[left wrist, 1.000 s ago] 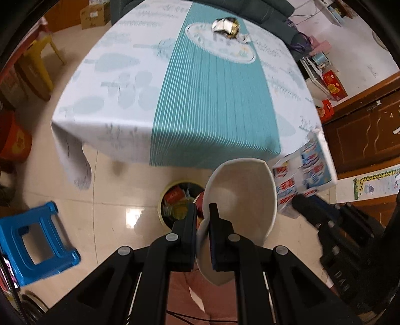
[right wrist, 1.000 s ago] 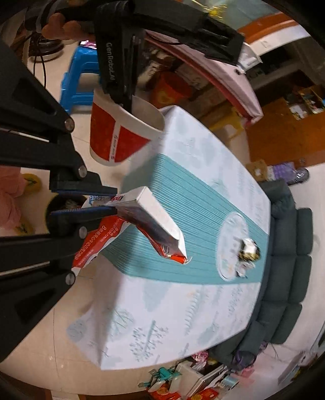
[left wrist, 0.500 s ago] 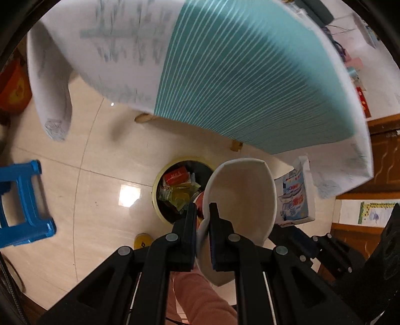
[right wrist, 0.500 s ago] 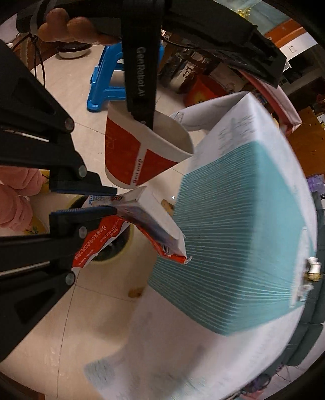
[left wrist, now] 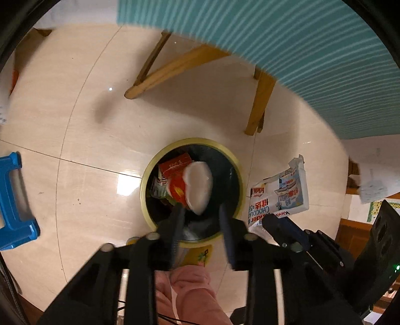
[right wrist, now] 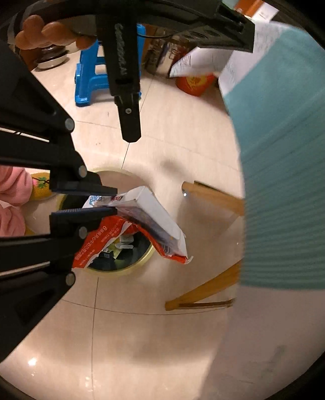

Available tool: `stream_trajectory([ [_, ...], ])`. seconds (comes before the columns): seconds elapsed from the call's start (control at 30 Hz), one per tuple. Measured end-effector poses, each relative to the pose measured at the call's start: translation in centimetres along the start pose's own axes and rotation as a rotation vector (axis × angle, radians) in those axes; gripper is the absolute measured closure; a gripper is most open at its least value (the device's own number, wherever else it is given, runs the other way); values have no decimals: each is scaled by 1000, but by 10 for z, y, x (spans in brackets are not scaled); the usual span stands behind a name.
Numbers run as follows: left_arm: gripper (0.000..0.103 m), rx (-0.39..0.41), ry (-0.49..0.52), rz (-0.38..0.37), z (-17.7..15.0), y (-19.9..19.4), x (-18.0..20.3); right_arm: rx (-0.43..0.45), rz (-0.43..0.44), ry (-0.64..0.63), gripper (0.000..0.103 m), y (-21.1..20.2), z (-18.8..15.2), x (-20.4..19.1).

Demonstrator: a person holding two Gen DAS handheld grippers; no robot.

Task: Collect trash
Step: 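Open both tools over the bin, dropping the cup and Kinder box, then raise both tools back toward the table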

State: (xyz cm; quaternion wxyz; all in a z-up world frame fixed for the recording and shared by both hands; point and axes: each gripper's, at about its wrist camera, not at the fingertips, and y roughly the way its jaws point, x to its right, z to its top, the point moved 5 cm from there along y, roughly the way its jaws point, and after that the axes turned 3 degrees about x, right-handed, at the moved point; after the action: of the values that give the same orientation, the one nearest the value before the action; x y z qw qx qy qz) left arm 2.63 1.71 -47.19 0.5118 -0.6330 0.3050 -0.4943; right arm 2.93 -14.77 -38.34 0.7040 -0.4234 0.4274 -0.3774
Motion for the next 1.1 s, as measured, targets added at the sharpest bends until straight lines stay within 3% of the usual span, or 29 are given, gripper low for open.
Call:
stream_trajectory([
  [0.17, 44, -14, 35, 62, 1, 23, -10, -34, 3, 36, 93, 36, -7, 12],
  [0.4, 33, 26, 45, 130, 2, 13, -28, -109, -16, 85, 92, 61, -13, 19],
  [0.47, 32, 36, 46, 141, 3, 5, -29, -113, -16, 95, 69, 60, -13, 16],
  [0.5, 32, 40, 47, 144, 2, 0, -29, -108, -18, 95, 63, 57, -12, 14],
  [0.6, 32, 68, 50, 163, 3, -20, -28, -101, -16, 78, 61, 51, -10, 9],
  [0.87, 32, 125, 69, 210, 6, -105, -15, -113, -12, 29, 61, -5, 9, -24],
  [1.1, 32, 179, 115, 219, 8, -194, 10, -72, -23, 26, 61, -96, 34, -57],
])
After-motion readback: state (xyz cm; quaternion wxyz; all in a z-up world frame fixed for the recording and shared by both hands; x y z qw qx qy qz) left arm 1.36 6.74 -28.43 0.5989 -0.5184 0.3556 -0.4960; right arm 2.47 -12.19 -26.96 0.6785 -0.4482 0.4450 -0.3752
